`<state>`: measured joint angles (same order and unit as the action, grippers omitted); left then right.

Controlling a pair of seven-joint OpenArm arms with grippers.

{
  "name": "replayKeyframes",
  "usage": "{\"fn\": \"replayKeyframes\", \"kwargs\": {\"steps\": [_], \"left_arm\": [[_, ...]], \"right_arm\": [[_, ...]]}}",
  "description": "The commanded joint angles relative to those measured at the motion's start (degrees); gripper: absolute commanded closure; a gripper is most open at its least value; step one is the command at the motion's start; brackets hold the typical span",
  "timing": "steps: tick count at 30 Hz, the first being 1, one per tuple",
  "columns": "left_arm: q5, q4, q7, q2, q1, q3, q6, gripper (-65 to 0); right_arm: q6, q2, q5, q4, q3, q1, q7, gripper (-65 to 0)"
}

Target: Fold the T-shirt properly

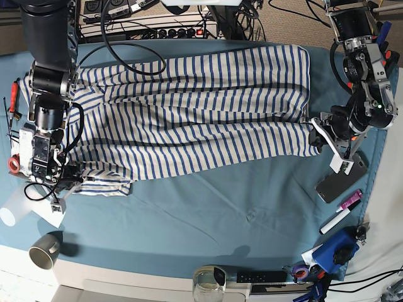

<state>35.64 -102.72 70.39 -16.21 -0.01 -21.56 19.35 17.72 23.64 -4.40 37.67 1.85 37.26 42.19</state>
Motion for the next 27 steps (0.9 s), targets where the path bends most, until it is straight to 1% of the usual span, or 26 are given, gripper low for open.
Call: {"fn": "replayKeyframes", "kwargs": {"steps": [1, 5, 9, 15, 17, 21, 23, 24, 27], "left_arm": [[0.83, -1.01, -1.01, -0.61, -0.92, -0.37, 0.22, 0.0], [0.83, -1.03, -1.05, -0.61, -0.94, -0.37, 0.22, 0.0], [0.83, -1.03, -1.03, -0.61, -0.92, -0.37, 0.22, 0.0], [0.81, -1.03, -1.25, -0.63, -0.94, -0.37, 0.22, 0.0], [0.81, -1.03, -1.4, -0.63, -0.94, -0.37, 0.22, 0.0], [0.81, -1.03, -1.38, -0.63, -0.94, -0.37, 0.24, 0.0], [0.83, -1.01, -1.38, -0.63, -0.94, -0.37, 0.24, 0.0], [0.83, -1.03, -1.38, -0.63, -0.94, -0.37, 0.22, 0.0], [0.79, -1.03, -1.16, -0.68, -0.9, -0.37, 0.24, 0.0]], "right_arm": [[-0.26, 1.46, -0.11, 2.36, 0.09, 1.79, -0.09, 0.0], [0.04, 2.12, -0.7, 7.96, 0.09, 1.79, 3.43, 0.0], [0.04, 2.1, -0.72, 11.67, 0.09, 1.79, 5.16, 0.0], [0.04, 2.43, -0.79, 15.72, 0.11, 1.77, 12.63, 0.0], [0.04, 3.52, -3.06, 17.73, 0.13, 1.77, 14.75, 0.0], [0.04, 6.86, -13.84, 23.37, 0.13, 1.77, 20.7, 0.0], [0.04, 8.5, -18.12, 26.23, 0.13, 1.77, 23.23, 0.0], [0.04, 9.14, -18.97, 27.41, 0.13, 1.77, 24.24, 0.0], [0.39, 10.58, -19.02, 28.65, 0.13, 1.53, 26.18, 0.0]]}}
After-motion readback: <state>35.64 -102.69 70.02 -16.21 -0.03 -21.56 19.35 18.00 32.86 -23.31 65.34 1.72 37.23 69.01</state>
